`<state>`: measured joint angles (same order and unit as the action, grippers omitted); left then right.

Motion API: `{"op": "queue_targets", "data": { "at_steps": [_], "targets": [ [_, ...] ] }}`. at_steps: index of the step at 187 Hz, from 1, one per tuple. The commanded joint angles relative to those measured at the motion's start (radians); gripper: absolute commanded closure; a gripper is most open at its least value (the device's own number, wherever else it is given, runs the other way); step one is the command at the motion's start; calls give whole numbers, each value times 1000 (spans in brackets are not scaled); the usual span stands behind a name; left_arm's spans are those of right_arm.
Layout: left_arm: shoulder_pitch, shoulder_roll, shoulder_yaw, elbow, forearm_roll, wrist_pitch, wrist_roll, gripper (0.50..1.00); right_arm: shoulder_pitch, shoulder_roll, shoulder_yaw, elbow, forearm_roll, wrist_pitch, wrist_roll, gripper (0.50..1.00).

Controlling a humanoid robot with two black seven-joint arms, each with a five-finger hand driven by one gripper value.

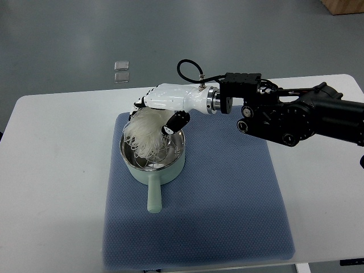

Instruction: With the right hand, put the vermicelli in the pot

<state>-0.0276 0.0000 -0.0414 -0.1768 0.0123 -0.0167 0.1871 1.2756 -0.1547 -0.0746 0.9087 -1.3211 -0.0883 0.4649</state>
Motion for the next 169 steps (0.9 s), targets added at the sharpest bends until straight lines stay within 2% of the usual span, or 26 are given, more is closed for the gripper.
{"op": "queue_targets", "data": {
  "at_steps": [1, 22, 42, 82, 101, 132, 169],
  "targets": [
    [0, 0, 0, 0, 0, 0, 0, 500, -10, -11, 4, -1, 3, -4, 0, 603],
    [0, 0, 2, 0, 0, 0, 0, 500, -18, -29, 18, -1, 5, -10, 0, 603],
    [0, 0, 2, -1, 0, 0, 0, 500, -47, -59, 96, -2, 37, -45, -3, 603],
    [0, 0, 3, -1, 0, 0, 0, 500, -199, -117, 322, -8, 273, -51, -23, 603],
    [0, 0, 3, -1, 0, 0, 0, 500, -317, -138, 440, -19, 379, -67, -57, 603],
    [0, 0, 3, -1, 0, 0, 0, 500, -487, -118, 665, -70, 565, -79, -91, 603],
    [0, 0, 2, -4, 0, -2, 0, 500, -573, -82, 811, -83, 806, -105, -100, 603]
  ]
}}
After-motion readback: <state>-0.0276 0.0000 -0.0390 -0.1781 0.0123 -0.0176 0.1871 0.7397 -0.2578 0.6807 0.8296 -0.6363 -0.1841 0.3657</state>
